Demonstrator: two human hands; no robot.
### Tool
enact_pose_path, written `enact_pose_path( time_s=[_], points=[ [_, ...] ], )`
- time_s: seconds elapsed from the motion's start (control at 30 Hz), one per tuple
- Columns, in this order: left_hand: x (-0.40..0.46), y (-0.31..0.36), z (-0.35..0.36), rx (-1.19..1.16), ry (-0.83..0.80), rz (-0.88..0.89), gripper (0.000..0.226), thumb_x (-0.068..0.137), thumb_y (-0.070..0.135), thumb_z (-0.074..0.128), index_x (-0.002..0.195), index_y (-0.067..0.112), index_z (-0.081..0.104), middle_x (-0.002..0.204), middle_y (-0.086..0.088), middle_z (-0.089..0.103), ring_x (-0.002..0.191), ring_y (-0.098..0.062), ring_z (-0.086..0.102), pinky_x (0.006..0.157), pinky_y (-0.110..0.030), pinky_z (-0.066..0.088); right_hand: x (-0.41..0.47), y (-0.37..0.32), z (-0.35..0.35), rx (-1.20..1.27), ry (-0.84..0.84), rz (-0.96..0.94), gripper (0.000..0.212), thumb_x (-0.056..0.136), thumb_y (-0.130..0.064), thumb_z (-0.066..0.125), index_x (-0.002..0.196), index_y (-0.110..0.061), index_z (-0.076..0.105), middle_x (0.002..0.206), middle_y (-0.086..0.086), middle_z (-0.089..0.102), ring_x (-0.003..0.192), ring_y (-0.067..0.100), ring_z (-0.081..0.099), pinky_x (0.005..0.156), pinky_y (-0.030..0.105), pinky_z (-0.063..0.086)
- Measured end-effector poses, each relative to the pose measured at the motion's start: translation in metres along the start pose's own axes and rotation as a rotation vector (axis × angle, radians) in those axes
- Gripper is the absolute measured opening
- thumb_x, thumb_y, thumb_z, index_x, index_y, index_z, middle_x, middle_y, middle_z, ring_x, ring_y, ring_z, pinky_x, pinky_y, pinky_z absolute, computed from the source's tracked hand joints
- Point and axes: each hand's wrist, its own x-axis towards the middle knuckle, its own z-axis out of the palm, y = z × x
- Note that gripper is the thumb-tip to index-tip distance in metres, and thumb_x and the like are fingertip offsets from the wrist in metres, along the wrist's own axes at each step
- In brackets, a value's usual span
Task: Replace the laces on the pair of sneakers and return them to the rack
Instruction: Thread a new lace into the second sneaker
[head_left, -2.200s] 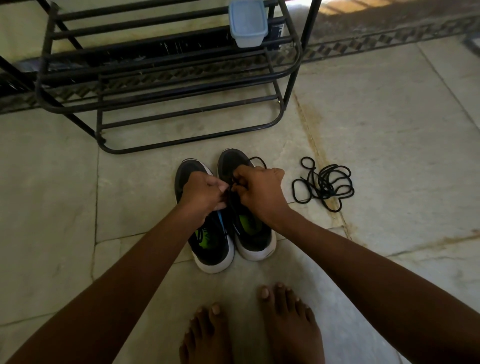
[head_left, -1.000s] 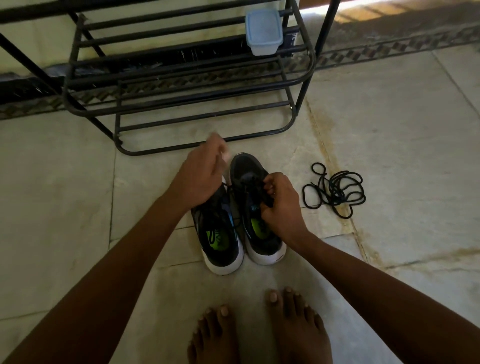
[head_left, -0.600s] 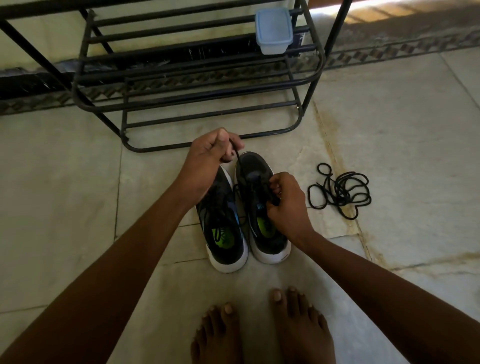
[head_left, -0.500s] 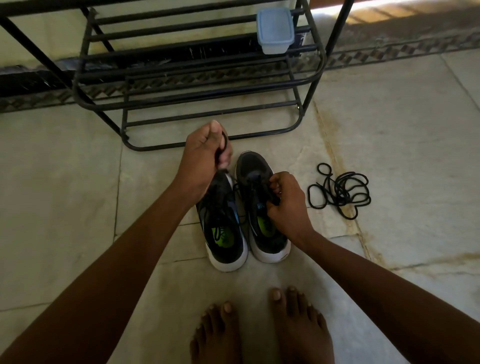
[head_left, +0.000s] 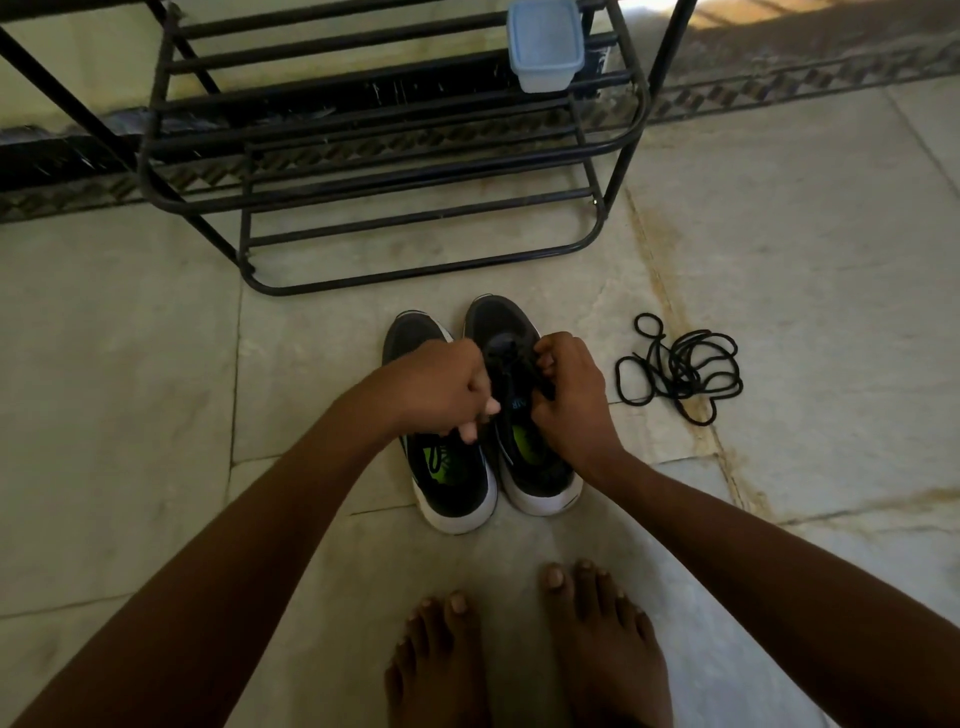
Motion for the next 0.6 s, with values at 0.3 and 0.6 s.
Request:
enact_pose_path(
  time_s=[0.3,0.6],
  points=[
    [-0.016,-0.02,-0.027,-0.164,-0.426,0.259,0.016,0.094,0.029,0.072,0.104,0.019,0.08,0.107,-0.001,0.076,0.1,-0.016,0.073,0.082,-0.036,0.062,-0.003,0.001,-0.001,0.017,0.068,0.005,0.04,0.071,0.01,0.065,0.105,-0.009,0.056,0.1,0.004,0.052,0.085,0.013,0.049,0.072,0.007,0.039],
    [0.039,-0.026,0.025,0.562,0.39,0.021,0.059,0.091,0.03,0.068,0.144,0.031,0.042,0.132,0.002,0.061,0.126,-0.027,0.05,0.102,-0.049,0.037,-0.002,-0.001,-0.001,0.012,0.049,0.013,0.04,0.071,0.009,0.064,0.106,-0.008,0.057,0.101,0.004,0.05,0.085,0.014,0.05,0.072,0.006,0.039]
  ],
)
